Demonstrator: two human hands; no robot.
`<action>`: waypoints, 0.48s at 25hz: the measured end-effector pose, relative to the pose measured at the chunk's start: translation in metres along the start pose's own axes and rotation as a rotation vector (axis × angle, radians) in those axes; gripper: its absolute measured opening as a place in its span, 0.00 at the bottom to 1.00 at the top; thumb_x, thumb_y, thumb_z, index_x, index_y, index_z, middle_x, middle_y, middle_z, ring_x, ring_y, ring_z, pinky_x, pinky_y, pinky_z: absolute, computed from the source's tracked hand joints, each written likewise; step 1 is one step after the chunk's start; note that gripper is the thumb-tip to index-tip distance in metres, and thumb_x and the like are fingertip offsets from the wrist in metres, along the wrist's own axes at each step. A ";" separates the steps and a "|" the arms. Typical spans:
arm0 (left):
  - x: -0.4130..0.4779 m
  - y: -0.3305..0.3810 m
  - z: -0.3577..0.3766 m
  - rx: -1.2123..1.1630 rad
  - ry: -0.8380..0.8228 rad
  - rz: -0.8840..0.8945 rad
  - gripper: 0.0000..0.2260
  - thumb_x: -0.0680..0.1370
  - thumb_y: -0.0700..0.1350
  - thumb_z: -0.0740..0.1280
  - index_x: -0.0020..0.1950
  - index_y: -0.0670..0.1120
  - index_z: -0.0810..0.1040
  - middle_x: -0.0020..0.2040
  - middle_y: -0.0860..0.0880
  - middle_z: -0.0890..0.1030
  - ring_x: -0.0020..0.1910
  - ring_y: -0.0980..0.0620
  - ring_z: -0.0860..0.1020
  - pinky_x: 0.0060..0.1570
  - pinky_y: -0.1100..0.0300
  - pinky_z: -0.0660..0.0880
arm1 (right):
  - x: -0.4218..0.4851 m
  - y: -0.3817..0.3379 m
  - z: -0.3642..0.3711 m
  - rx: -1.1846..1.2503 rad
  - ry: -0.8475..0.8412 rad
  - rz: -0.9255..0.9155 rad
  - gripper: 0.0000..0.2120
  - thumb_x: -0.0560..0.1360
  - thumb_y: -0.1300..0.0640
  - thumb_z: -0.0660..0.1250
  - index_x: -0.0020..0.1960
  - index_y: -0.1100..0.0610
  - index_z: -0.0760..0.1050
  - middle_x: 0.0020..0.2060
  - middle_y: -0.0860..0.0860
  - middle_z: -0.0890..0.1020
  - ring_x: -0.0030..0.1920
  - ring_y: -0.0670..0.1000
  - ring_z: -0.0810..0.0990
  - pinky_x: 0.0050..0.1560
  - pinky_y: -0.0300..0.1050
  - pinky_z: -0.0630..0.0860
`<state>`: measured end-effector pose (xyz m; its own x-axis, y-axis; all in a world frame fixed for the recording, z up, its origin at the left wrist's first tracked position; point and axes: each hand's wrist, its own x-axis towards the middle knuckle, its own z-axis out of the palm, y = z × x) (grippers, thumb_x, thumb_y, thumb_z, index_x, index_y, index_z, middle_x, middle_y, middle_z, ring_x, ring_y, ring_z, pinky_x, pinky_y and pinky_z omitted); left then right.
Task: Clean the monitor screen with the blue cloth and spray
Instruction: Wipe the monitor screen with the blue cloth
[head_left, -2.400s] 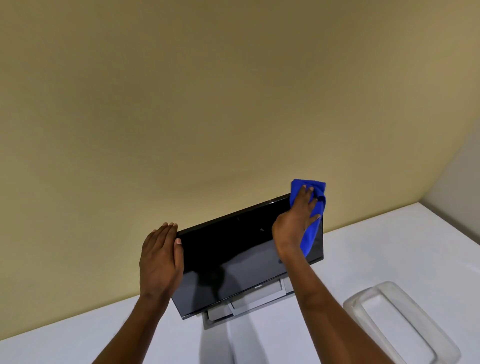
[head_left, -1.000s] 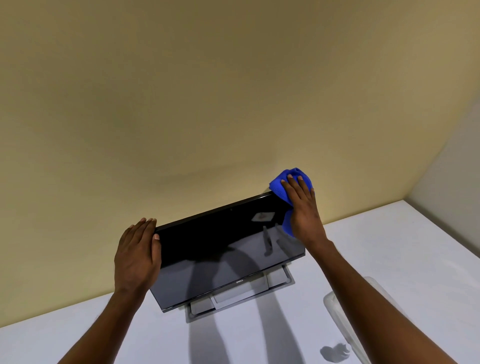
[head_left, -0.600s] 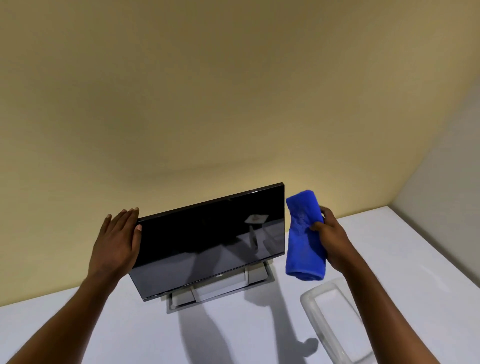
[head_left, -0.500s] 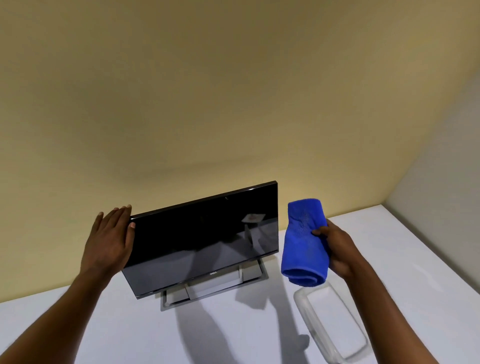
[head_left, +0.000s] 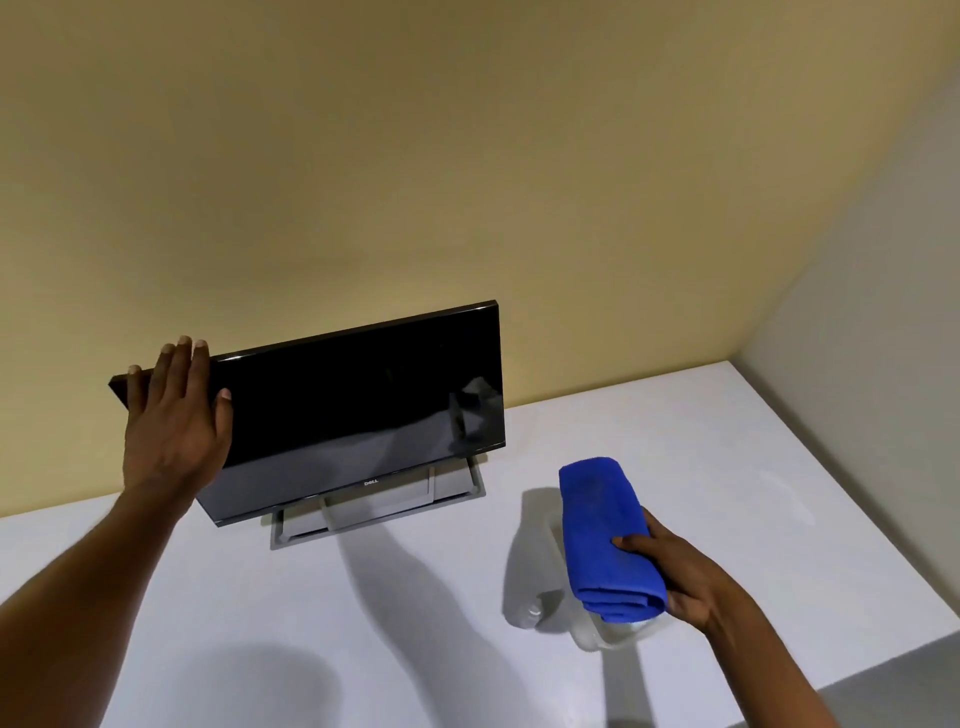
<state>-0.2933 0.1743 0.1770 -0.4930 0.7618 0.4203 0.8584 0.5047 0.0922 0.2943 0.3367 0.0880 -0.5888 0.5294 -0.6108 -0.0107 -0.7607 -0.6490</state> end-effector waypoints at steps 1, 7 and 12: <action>-0.005 0.004 0.003 0.001 0.008 -0.001 0.30 0.83 0.53 0.50 0.84 0.43 0.56 0.83 0.39 0.60 0.85 0.45 0.54 0.81 0.56 0.33 | -0.003 0.000 -0.012 -0.007 0.005 0.002 0.28 0.79 0.65 0.70 0.75 0.45 0.75 0.72 0.58 0.79 0.70 0.63 0.80 0.62 0.56 0.83; -0.053 0.045 0.027 -0.005 0.019 -0.092 0.31 0.83 0.53 0.50 0.86 0.47 0.49 0.86 0.44 0.50 0.86 0.47 0.46 0.83 0.44 0.38 | -0.005 0.008 -0.068 -0.064 -0.008 0.111 0.37 0.68 0.62 0.79 0.75 0.46 0.74 0.71 0.59 0.79 0.70 0.64 0.79 0.62 0.58 0.81; -0.127 0.102 0.058 -0.063 -0.141 -0.124 0.30 0.85 0.52 0.48 0.86 0.45 0.50 0.86 0.44 0.52 0.86 0.45 0.49 0.84 0.41 0.44 | 0.022 0.020 -0.074 -0.164 0.003 0.226 0.35 0.70 0.64 0.76 0.75 0.59 0.73 0.68 0.64 0.80 0.65 0.65 0.82 0.65 0.61 0.80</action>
<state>-0.1509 0.1526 0.0802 -0.6064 0.7473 0.2718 0.7951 0.5747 0.1938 0.3410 0.3606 0.0284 -0.5592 0.3545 -0.7494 0.2520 -0.7885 -0.5610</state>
